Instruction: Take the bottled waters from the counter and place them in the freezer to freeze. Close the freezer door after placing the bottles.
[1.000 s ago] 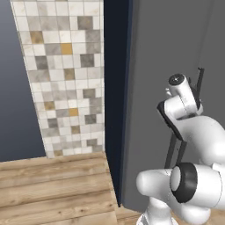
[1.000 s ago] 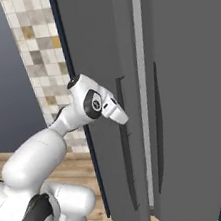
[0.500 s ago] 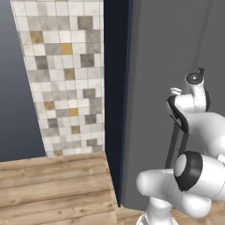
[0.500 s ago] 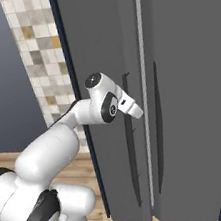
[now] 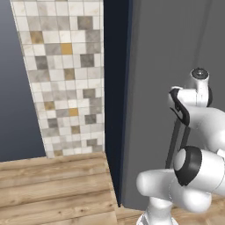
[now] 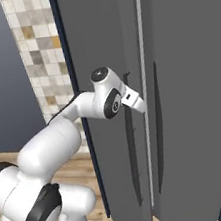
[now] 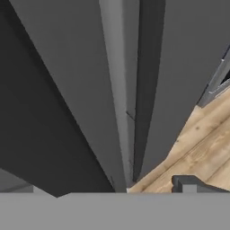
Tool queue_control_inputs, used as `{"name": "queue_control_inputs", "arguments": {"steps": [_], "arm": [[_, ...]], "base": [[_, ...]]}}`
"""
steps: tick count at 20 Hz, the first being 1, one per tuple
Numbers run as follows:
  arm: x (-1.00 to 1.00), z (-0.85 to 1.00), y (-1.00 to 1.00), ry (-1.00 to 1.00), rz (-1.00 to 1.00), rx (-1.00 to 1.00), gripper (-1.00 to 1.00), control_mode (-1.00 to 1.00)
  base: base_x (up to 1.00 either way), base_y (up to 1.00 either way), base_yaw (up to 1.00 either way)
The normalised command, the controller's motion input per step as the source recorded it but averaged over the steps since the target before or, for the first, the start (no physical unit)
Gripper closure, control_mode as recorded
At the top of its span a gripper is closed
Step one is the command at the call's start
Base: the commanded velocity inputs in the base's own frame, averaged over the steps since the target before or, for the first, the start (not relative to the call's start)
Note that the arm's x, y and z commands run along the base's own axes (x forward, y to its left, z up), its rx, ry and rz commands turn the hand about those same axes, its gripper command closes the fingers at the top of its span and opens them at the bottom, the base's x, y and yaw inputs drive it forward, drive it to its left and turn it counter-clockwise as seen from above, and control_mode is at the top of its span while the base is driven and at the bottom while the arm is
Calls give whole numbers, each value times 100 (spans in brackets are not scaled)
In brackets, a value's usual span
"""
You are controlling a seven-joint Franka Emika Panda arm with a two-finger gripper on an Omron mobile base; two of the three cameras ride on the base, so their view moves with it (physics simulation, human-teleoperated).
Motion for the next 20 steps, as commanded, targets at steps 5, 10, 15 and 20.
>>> {"name": "queue_control_inputs", "arguments": {"steps": [5, 10, 15, 20], "arm": [[25, 4, -2, -1, 16, 0, -100, -100], [22, 0, -7, -2, 10, 0, -100, -100], [32, 0, -3, 0, 7, 0, -100, -100], [38, 0, 0, 0, 4, 0, -100, -100]], "base": [[0, 0, 0], [0, 0, 0], [0, 0, 0], [0, 0, 0]]}}
